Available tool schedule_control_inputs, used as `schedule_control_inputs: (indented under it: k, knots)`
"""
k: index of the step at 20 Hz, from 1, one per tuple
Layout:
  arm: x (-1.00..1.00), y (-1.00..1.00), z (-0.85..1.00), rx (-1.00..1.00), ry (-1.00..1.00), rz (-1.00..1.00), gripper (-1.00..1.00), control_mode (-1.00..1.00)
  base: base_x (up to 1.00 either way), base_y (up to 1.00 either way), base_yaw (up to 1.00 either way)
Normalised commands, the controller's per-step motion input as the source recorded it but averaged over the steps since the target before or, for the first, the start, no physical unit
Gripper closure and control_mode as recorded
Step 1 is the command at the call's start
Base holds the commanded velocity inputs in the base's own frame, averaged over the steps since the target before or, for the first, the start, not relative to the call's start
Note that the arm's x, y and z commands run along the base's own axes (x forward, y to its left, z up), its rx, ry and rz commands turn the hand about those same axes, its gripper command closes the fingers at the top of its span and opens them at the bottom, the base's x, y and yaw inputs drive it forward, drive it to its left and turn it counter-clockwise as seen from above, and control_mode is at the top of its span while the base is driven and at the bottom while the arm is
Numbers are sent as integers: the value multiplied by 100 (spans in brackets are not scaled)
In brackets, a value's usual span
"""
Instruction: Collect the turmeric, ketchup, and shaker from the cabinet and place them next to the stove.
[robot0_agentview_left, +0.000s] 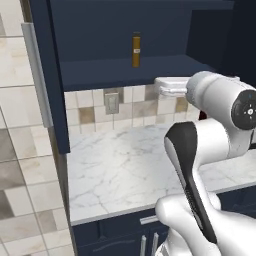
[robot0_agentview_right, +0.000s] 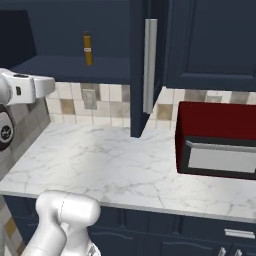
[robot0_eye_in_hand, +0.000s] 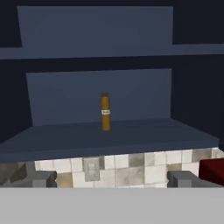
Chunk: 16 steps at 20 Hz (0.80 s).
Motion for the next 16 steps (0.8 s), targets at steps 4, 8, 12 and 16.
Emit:
schedule_control_inputs:
  k: [4,8,12,16]
  knots:
    - [14,-20,8,0,0,0,-100,-100,0,0,0]
    - [32,-11,0,1,0,0,-100,-100,0,0,0]
    - [48,0,0,1,0,0,-100,-100,0,0,0]
    - [67,5,7,0,0,0,-100,-100,0,0,0]
